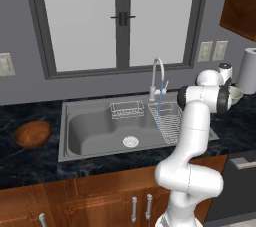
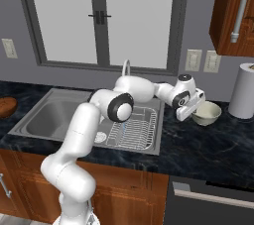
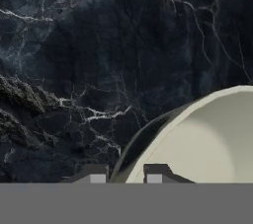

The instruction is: Rinse each bowl for a few seconds and place them down in the sink or on the counter.

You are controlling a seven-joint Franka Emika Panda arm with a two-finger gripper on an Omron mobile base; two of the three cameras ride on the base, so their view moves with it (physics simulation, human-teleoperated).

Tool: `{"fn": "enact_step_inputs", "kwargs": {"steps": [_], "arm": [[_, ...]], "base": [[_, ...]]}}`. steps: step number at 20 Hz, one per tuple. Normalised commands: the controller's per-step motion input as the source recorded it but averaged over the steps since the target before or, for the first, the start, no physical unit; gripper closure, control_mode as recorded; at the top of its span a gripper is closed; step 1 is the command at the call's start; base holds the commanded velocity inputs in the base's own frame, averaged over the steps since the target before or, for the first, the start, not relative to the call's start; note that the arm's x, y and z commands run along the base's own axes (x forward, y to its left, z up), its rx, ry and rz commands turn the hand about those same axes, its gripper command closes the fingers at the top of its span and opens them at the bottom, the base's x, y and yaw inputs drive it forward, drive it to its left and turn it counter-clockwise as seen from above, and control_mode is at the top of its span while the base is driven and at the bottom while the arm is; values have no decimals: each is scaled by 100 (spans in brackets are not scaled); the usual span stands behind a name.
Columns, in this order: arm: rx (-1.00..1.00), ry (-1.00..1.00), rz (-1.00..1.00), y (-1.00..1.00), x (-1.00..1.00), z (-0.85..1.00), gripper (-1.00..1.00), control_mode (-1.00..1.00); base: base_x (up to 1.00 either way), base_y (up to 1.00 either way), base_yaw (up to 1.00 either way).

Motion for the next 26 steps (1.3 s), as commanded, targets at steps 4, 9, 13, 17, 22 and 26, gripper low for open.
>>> {"fn": "enact_step_inputs", "kwargs": {"steps": [4,9,13,17,22,26], "arm": [[1,5,3,-10,2,-14,100,-100],[1,5,3,5,-6,-1,100,-100],[1,0,3,18,-31,6,100,-100],[1,-1,4,21,-37,26,100,-100],[0,-3,5,19,-29,28,100,-100],[0,0,10,41,-34,15,100,-100]], "base": [[0,0,0],[0,0,0],[0,0,0],[0,0,0],[0,0,0],[0,0,0]]}}
